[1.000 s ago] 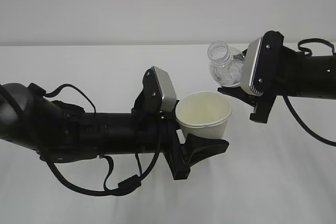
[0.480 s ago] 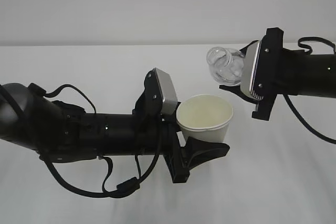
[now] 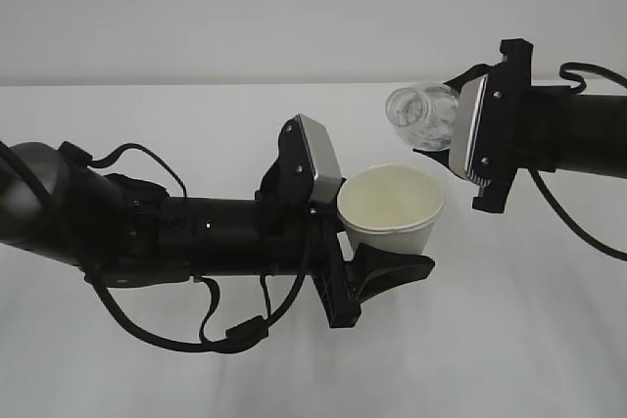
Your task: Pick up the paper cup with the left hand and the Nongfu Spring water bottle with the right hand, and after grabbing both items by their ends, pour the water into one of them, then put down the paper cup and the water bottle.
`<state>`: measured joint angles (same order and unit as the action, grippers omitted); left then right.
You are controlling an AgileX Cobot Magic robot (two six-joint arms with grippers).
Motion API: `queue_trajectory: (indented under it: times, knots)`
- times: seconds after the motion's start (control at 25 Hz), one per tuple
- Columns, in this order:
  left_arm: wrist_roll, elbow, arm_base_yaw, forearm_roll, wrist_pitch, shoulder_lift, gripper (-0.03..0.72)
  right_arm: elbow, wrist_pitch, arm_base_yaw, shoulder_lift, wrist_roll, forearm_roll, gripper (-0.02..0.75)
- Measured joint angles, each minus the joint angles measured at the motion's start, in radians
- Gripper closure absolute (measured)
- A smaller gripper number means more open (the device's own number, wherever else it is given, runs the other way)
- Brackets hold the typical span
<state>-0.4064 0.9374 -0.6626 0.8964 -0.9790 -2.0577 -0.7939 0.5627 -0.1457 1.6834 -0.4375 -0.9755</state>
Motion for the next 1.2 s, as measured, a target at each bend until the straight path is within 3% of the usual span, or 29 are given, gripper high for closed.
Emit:
queue_trajectory:
  times: [0.6, 1.2]
  knots:
    - [0.000, 0.000, 0.015, -0.070, 0.028, 0.000, 0.225, 0.000, 0.003, 0.000, 0.000, -0.143, 0.101, 0.272]
    - [0.000, 0.000, 0.017, -0.072, 0.030, 0.000, 0.235, 0.000, 0.003, 0.000, 0.000, -0.280, 0.190, 0.272]
